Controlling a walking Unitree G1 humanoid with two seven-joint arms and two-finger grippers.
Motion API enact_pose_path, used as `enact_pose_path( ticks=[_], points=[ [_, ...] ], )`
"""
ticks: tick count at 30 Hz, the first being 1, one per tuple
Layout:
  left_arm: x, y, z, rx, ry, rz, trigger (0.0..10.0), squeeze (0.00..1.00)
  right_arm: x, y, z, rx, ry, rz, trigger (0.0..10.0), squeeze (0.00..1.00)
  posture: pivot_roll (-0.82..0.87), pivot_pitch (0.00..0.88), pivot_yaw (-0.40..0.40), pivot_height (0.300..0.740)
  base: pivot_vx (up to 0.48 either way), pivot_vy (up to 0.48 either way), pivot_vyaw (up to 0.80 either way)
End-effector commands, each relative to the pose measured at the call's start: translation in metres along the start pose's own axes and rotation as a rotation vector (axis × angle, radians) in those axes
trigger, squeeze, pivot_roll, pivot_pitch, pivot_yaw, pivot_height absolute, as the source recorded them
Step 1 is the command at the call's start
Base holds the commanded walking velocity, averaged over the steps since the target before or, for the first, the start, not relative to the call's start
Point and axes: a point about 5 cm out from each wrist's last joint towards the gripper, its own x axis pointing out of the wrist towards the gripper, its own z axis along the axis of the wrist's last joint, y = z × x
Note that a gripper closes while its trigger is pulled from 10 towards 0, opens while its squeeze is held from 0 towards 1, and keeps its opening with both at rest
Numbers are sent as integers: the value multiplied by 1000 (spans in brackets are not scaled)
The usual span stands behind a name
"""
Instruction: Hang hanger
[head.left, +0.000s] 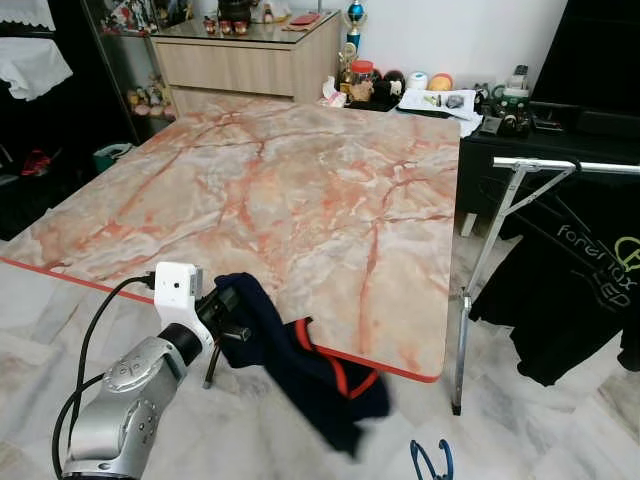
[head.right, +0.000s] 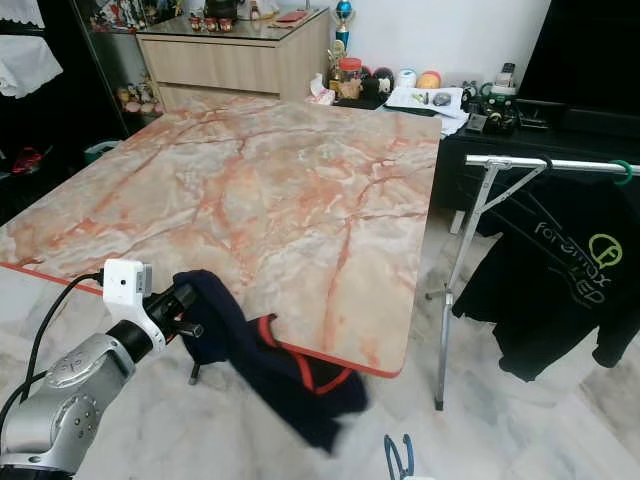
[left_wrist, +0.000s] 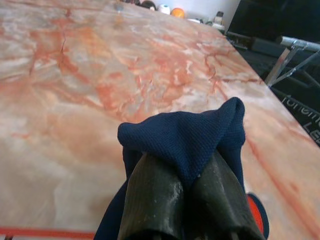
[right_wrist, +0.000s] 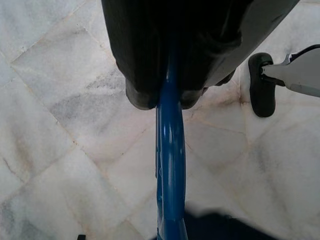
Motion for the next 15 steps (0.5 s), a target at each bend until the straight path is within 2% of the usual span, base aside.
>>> enact_pose_path(
  ticks=[1,7,15],
  points=[
    [2,3,17,12,-86,27,10000,0,0,2,0,10,-4,2,10000,0,83,76,35,740,0,0,0],
    [-1,10,24,19,-145,106,10000,0,0,3,0,12,-4,-1,10000,0,78,79,35,740,0,0,0],
    [0,13,27,35,-157,122,10000,0,0,3,0,10,-3,-5,10000,0,80,80,35,740,0,0,0]
  ],
)
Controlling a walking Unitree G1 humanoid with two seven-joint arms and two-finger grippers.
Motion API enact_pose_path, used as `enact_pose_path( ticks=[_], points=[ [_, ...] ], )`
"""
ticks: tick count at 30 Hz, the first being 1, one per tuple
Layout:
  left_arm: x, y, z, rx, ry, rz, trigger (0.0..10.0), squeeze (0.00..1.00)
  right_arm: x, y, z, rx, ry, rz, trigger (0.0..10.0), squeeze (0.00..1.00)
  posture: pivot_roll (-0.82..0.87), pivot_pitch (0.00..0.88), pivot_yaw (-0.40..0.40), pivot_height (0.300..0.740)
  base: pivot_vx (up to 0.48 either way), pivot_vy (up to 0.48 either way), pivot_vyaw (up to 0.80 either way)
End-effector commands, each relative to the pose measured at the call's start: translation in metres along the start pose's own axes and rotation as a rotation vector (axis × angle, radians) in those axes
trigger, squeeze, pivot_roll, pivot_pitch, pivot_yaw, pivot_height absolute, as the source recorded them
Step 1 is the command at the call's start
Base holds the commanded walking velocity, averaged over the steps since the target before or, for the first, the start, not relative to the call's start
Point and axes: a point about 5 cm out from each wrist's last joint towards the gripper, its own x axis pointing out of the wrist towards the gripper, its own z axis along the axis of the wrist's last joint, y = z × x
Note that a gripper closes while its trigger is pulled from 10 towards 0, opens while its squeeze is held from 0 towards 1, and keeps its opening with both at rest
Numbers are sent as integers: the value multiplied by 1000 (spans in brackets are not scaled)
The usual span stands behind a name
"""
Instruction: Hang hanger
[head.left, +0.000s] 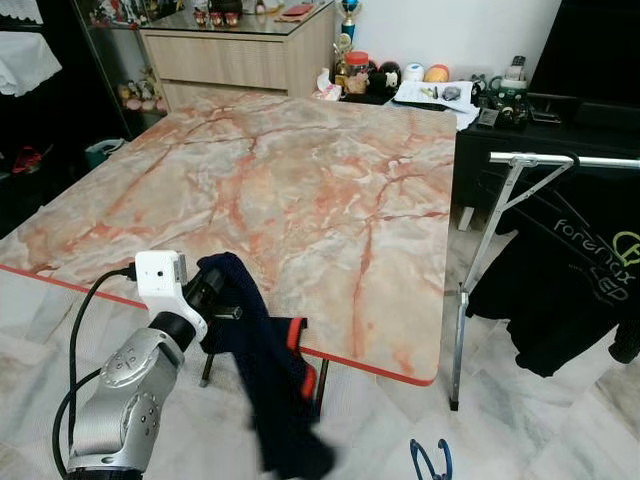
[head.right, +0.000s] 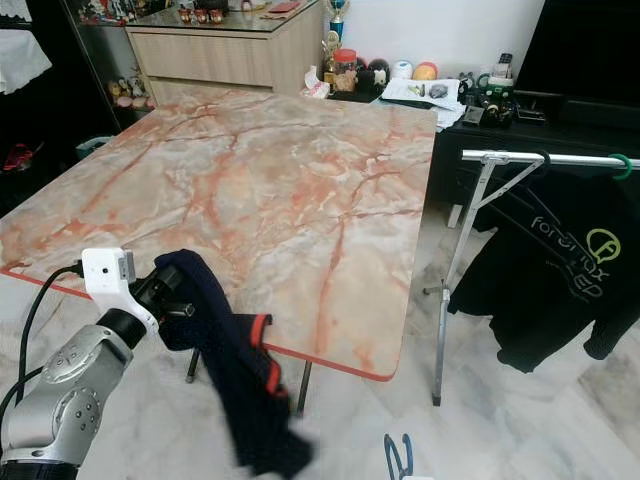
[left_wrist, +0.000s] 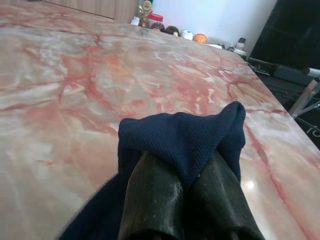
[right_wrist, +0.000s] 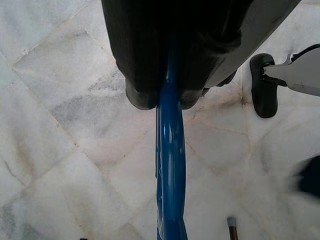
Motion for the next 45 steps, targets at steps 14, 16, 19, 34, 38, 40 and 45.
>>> enact_pose_path(
  ticks=[14,16,19,34,38,40,45],
  points=[
    [22,-3,30,76,-95,-61,10000,0,-1,-5,-5,4,8,-2,10000,0,82,79,29,740,225,0,0],
    [31,-4,37,84,-118,-68,10000,0,-1,-7,-5,3,8,-3,10000,0,83,80,27,740,437,0,0],
    [43,-10,46,86,-144,-95,10000,0,-1,-8,-4,5,6,-4,10000,0,81,78,27,740,480,0,0],
    [71,-35,62,73,-204,-179,10000,0,0,-3,-2,4,2,1,10000,0,78,75,23,740,467,0,0],
    [61,-27,39,89,-108,-176,10000,0,0,1,-1,-1,2,6,10000,0,81,78,22,740,0,0,0],
    [54,-23,28,96,-65,-164,10000,0,0,2,-2,-3,3,9,10000,0,81,79,22,740,0,0,0],
    [28,-5,-9,158,110,-120,10000,0,-1,5,-3,-12,7,14,10000,0,84,82,22,740,0,0,0]
  ],
)
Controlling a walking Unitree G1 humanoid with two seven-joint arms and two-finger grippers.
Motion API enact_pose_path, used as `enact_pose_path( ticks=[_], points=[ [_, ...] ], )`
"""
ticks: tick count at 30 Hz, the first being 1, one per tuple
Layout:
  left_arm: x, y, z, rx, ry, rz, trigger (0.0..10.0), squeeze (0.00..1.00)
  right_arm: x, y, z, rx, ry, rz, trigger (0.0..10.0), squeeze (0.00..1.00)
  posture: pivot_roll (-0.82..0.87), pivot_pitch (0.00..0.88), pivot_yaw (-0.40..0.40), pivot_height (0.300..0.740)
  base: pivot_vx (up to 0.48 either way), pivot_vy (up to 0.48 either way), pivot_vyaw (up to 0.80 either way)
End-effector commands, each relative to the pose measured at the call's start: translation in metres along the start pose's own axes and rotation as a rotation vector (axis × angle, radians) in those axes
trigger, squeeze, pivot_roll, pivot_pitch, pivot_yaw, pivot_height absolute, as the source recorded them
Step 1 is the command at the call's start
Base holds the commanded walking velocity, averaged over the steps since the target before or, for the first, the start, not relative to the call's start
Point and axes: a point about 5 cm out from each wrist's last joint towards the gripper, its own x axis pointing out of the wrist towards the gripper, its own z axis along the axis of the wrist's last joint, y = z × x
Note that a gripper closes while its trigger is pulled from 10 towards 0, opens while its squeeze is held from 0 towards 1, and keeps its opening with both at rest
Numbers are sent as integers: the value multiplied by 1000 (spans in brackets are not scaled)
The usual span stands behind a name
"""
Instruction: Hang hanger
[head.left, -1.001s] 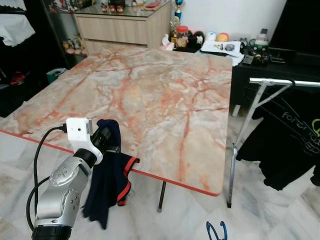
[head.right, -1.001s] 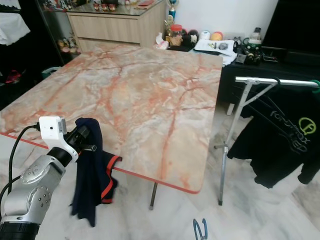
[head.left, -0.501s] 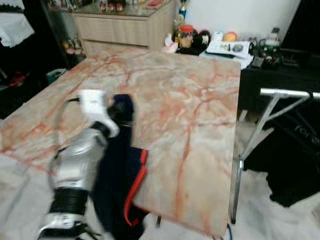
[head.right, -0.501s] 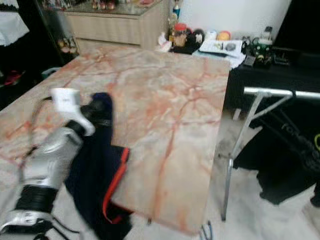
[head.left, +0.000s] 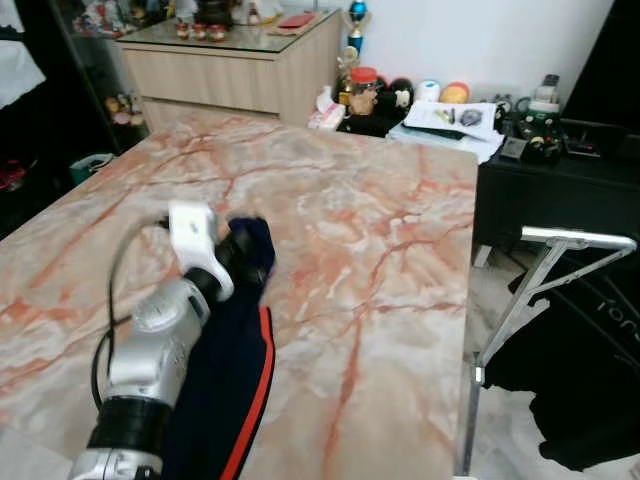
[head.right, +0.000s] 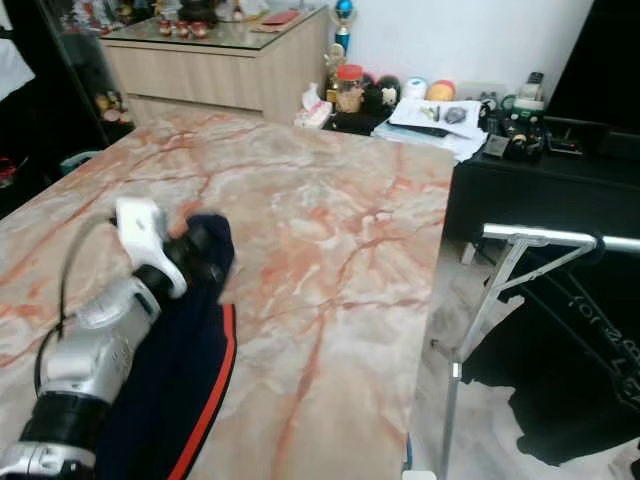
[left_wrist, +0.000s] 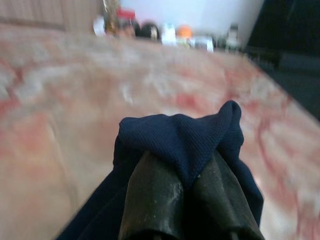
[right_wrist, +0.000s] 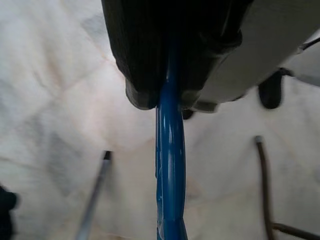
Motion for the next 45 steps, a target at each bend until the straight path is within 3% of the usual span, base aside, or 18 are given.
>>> enact_pose_path(
  ticks=[1,6,7,8,9,20,22,32,33,34,39,40,45],
  points=[
    [-15,9,-10,34,63,28,10000,0,-1,7,-8,7,28,16,10000,0,85,82,22,740,0,0,0],
    [-38,8,-38,58,206,24,10000,0,-1,6,-8,6,28,15,10000,0,80,76,30,740,0,0,0],
    [-42,7,-41,52,214,22,10000,188,-1,5,-8,6,28,14,10000,0,79,75,31,740,0,0,0],
    [-45,6,-43,44,222,23,10000,812,-1,5,-8,5,28,14,10000,0,77,75,33,740,0,0,0],
    [-52,4,-45,35,222,16,10000,1000,-1,4,-8,5,28,13,10000,0,75,70,35,740,0,0,0],
    [-65,1,-43,23,194,37,10000,1000,-1,5,-9,0,33,14,10000,0,78,52,39,740,0,0,0],
    [-58,-2,-37,0,141,56,10000,1000,-2,9,-9,-2,30,18,10000,0,74,53,40,740,0,0,0],
    [-48,-5,-27,-47,85,71,10000,1000,-1,11,-5,4,22,14,10000,0,77,62,38,740,0,0,0],
    [-37,-10,-22,-58,64,47,10000,404,0,14,-2,4,19,17,10000,0,77,70,34,740,0,0,0],
    [-31,-12,-19,-58,54,31,10000,0,1,16,1,5,15,20,10000,0,71,73,36,740,0,0,0],
    [-19,-15,-17,-58,58,6,10000,0,2,20,12,9,0,20,10000,0,67,75,39,740,0,0,0],
    [-16,-16,-18,-56,66,-5,0,0,3,22,16,12,-7,20,10000,0,63,78,41,740,0,0,0],
    [-10,-19,-18,-71,68,-22,0,0,4,25,23,16,-16,19,10000,0,64,82,43,740,0,0,0]
  ],
)
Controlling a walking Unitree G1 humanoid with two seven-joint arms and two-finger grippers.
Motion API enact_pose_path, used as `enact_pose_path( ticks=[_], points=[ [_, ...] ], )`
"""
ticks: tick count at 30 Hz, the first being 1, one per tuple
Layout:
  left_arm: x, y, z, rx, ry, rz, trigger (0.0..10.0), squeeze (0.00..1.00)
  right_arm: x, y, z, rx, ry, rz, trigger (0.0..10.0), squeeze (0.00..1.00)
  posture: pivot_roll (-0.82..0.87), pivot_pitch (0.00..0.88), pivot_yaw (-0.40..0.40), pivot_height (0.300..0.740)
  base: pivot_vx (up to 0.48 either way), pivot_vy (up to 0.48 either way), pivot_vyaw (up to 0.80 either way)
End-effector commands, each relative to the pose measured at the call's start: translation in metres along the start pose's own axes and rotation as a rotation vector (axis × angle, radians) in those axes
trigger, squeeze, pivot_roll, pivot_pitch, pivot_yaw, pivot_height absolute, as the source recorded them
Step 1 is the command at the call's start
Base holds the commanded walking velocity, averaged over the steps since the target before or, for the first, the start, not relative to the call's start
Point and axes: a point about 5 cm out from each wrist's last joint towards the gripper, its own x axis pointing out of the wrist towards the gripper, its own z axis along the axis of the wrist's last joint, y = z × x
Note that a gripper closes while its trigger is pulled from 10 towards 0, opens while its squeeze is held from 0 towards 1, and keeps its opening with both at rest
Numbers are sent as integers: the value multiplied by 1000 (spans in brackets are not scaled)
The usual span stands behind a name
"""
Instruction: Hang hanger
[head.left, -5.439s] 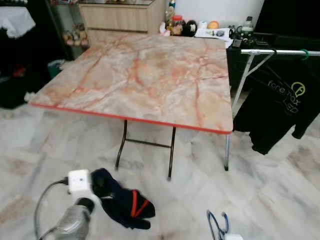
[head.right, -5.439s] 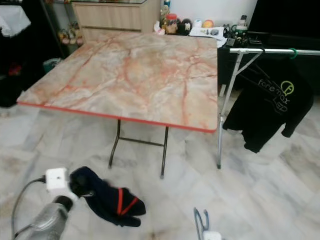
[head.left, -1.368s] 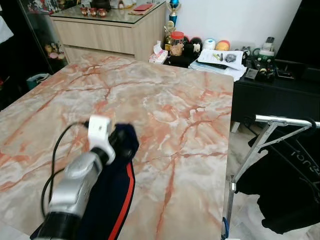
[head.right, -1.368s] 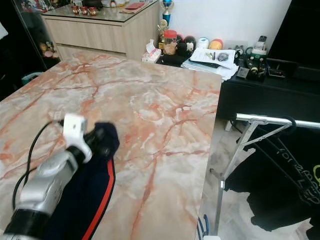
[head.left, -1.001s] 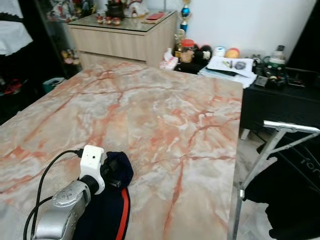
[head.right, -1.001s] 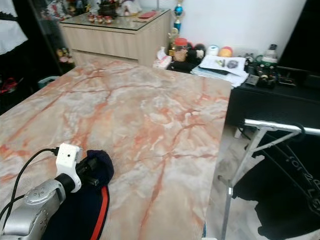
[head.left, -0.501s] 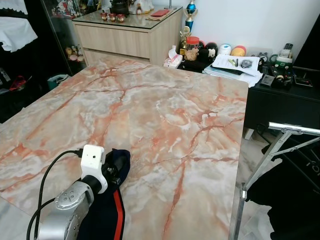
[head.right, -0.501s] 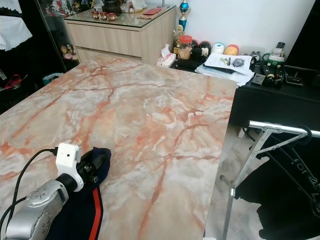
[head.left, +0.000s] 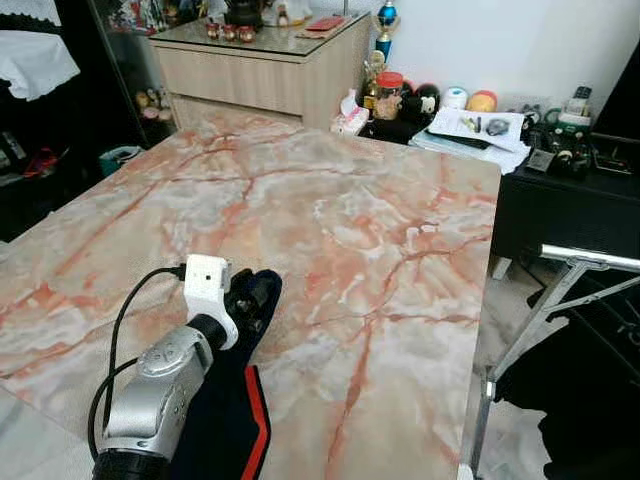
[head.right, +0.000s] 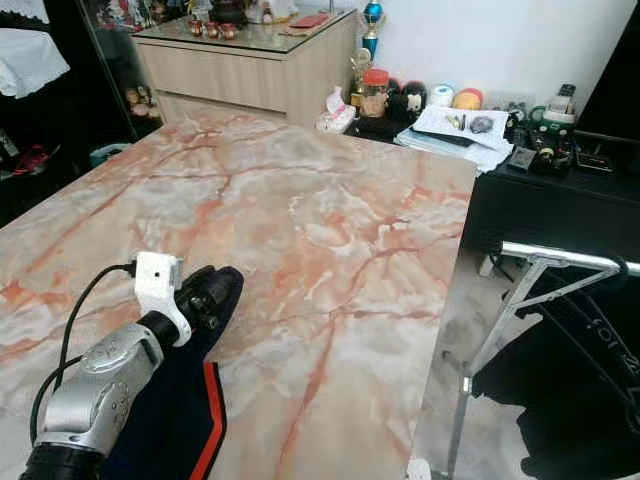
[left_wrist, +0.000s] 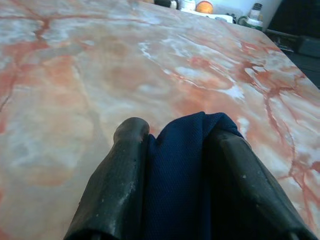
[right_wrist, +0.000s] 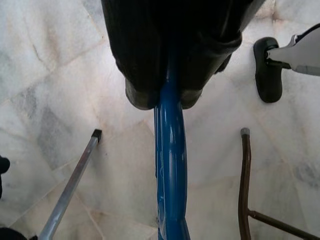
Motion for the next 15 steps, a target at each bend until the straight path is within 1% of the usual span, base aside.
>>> enact_pose_path(
  ticks=[1,2,3,5,7,8,9,10,12,13,14,15],
  points=[
    [5,-2,7,-3,-22,-13,0,0,0,11,1,18,1,25,10000,0,64,82,43,740,0,0,0],
    [8,-1,9,-15,-29,-1,0,0,0,10,-1,19,3,24,10000,0,66,84,43,740,0,0,0],
    [14,4,16,-22,-53,27,0,0,-1,5,-6,20,9,19,10000,0,70,84,42,740,0,0,0],
    [17,6,19,-22,-63,36,0,0,-1,3,-7,20,11,17,10000,0,70,84,42,740,0,0,0],
    [27,10,32,-36,-106,58,0,0,-2,-4,-12,24,14,11,10000,0,74,85,40,740,0,0,0],
    [40,14,54,-53,-184,70,0,0,-4,-16,-19,29,20,2,10000,0,74,83,39,740,0,0,0],
    [40,14,54,-53,-184,70,0,0,-4,-16,-19,29,20,2,10000,0,74,83,39,740,0,0,0],
    [46,15,65,-64,-225,74,0,0,-5,-22,-22,31,24,-4,10000,0,75,83,37,740,0,0,0],
    [61,16,102,-95,-353,71,0,0,-7,-33,-29,32,31,-15,10000,0,82,84,30,740,0,0,0],
    [71,15,135,-114,-461,80,0,0,-8,-40,-34,29,37,-22,10000,0,85,84,29,740,0,0,0],
    [73,14,151,-121,-508,84,0,0,-9,-42,-36,28,40,-26,10000,0,85,85,30,740,0,0,0],
    [73,14,151,-121,-508,84,0,0,-9,-42,-36,28,40,-26,10000,0,85,85,30,740,0,0,0]
  ],
)
